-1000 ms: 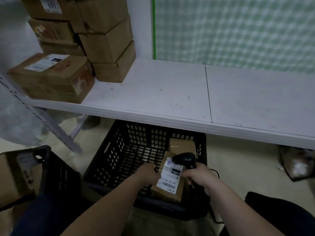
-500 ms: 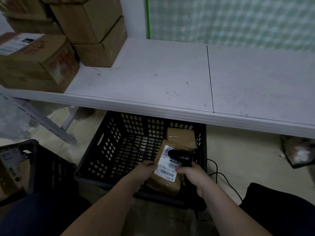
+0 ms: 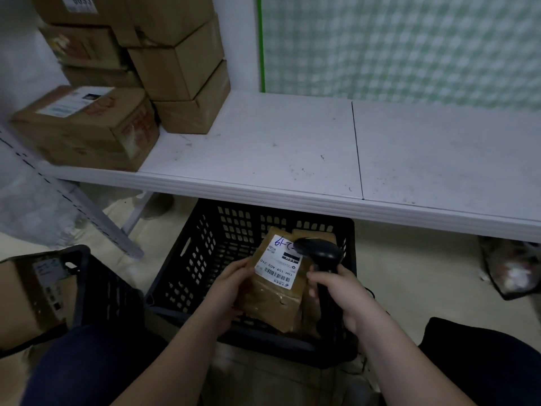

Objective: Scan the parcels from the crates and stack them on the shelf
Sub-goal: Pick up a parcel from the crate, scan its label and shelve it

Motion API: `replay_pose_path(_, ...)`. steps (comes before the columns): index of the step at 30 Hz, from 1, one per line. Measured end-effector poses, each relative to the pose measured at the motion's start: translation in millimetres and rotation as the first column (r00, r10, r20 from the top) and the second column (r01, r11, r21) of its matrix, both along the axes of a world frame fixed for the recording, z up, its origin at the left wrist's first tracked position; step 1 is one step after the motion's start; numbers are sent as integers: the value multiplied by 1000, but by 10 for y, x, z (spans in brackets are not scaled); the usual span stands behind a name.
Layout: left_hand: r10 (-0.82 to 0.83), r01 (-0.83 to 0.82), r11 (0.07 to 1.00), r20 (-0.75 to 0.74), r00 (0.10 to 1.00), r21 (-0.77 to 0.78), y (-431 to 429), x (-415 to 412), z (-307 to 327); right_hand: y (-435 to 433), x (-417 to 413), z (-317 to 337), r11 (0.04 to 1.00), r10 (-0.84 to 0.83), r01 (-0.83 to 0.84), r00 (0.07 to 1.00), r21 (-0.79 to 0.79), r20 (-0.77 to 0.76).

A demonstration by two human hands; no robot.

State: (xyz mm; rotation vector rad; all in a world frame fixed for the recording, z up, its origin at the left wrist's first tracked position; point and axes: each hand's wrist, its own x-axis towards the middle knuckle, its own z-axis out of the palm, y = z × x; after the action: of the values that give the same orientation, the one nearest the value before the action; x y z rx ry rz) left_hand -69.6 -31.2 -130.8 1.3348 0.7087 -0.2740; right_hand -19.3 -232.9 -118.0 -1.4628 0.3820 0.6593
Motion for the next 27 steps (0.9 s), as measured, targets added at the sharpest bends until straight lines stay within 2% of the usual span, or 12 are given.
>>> replay_pose_path(4, 125, -126, 991, 26, 992, 38, 142, -93, 205, 27, -39, 187, 999, 15, -17, 999, 52, 50)
replay_pose_path(9, 177, -186, 980, 118, 977, 74, 413, -143, 585, 43, -22, 427, 996, -90, 84, 981, 43, 174)
replay_pose_path(13, 147, -163, 983, 167, 975, 86, 557, -141, 812, 42, -50, 569, 997, -68, 61, 980, 42, 185)
replay_pose_path(19, 120, -129, 991, 183, 976, 36, 640, -139, 1085, 24, -175, 799, 978, 31, -63, 986, 198, 164)
replay_pose_path(23, 99, -88, 995, 243, 965, -55, 569, -95, 1223, -23, -227, 994, 950, 106, -141, 985, 278, 136)
replay_pose_path(27, 86, -59, 993, 301, 950, -98, 523, -47, 1388, -67, -220, 1088, 944, 99, -137, 986, 302, 137)
